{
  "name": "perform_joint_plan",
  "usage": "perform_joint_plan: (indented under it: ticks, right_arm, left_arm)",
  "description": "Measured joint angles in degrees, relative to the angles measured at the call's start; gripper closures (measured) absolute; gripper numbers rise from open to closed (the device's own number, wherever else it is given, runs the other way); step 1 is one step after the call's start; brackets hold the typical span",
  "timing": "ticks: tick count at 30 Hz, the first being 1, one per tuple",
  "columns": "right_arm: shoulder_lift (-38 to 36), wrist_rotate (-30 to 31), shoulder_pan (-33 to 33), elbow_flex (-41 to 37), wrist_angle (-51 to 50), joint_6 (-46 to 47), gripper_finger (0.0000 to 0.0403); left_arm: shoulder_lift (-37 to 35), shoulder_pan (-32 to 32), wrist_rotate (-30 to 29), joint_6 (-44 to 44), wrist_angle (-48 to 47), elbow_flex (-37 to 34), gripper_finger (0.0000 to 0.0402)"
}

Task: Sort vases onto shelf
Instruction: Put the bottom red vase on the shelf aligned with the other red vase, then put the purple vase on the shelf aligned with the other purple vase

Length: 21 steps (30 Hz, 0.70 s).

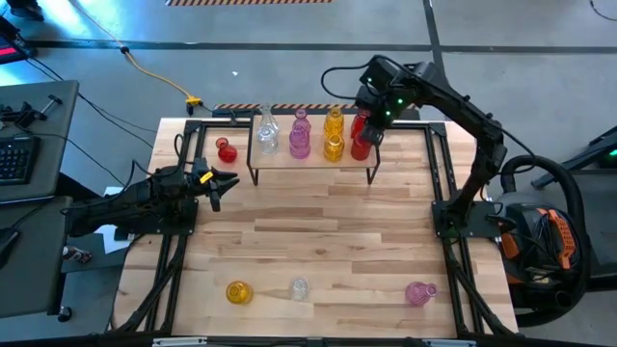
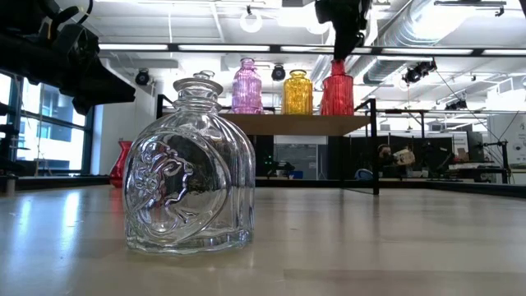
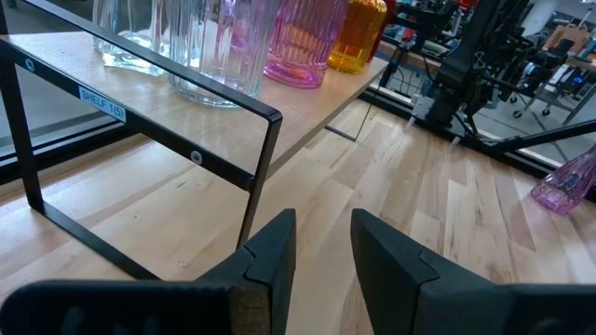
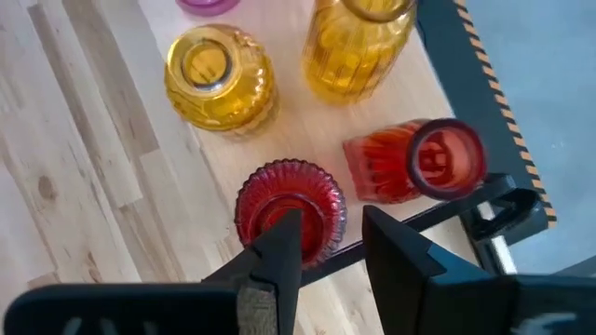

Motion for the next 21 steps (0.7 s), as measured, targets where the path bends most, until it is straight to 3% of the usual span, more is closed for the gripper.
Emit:
perform_joint_plan:
  ticks: [9, 21]
  right_arm:
    - [-0.06, 1.32, 0.12, 5.22, -4.58, 0.48, 0.0307]
    - [-3.87, 1.77, 6.14, 5.31, -4.47, 2.85, 0.0307]
  left_arm:
    - [0.00, -0.01, -0.02, 0.01, 0.00, 0.00, 0.0307]
    - [0.00, -0.01, -0.01, -0.01, 0.00, 0.00, 0.0307]
